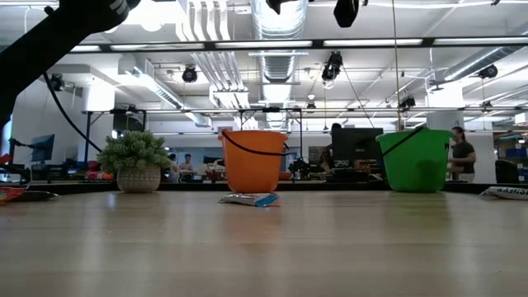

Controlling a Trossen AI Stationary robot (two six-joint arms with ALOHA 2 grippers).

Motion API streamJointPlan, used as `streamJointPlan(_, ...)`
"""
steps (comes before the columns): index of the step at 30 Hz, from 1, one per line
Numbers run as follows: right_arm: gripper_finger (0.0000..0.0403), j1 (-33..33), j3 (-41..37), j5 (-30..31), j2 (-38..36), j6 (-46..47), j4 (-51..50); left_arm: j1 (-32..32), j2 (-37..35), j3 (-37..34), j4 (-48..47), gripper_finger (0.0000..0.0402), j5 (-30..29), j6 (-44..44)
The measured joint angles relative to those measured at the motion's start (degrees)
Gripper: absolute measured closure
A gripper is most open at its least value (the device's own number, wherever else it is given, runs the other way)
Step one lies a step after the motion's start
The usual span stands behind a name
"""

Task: Organize candy in baskets
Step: Put the brown chocolate bar into the black bucket

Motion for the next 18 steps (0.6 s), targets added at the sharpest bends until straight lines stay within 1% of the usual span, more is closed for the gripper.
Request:
streamJointPlan(6, 0.0394, 0.02, 0.00, -2.38, -2.26, 1.79, 0.03, 0.04, -0.79, 0.00, -0.19, 0.0291, 0.02, -1.09)
streamJointPlan(10, 0.0394, 0.10, 0.00, -3.78, -4.00, 4.13, 0.07, 0.25, -1.43, 0.00, -0.67, 0.0270, 0.11, -1.09)
streamJointPlan(13, 0.0394, 0.53, -0.18, -6.07, -5.31, 6.74, 0.08, 0.65, -2.25, 0.00, -1.60, 0.0263, 0.49, -1.06)
streamJointPlan(18, 0.0394, 3.32, -1.89, -6.17, -7.17, 11.53, 0.19, 1.32, -3.58, 0.02, -4.97, 0.0263, 1.14, -0.87)
